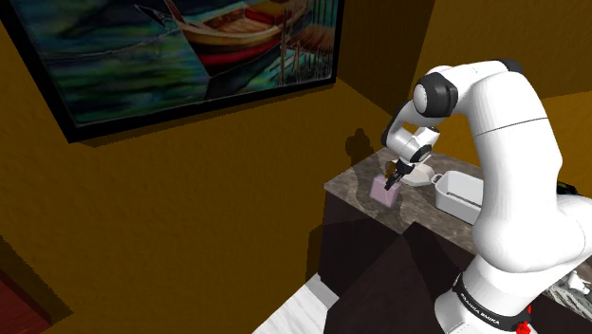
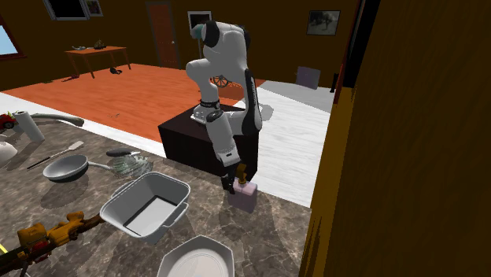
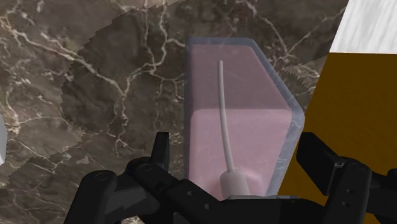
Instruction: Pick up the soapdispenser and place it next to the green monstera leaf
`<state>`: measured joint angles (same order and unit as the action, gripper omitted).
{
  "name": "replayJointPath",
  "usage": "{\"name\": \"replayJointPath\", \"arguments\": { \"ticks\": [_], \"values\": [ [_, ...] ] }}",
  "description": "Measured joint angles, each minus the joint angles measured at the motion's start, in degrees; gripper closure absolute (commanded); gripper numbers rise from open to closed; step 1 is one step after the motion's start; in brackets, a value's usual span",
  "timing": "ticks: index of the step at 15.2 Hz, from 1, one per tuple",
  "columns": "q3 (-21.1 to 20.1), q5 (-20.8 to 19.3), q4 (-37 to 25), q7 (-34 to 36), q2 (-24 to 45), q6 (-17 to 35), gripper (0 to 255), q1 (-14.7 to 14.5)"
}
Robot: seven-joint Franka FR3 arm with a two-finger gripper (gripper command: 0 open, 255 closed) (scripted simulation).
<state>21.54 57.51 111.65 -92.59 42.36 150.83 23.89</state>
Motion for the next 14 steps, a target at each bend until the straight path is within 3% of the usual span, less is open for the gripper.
{"name": "replayJointPath", "arguments": {
  "ticks": [1,14],
  "values": [
    [0.0,0.0,0.0,0.0,0.0,0.0,255,0.0],
    [0.9,-1.1,0.6,1.0,-1.3,-0.7,255,-0.7]
  ]
}}
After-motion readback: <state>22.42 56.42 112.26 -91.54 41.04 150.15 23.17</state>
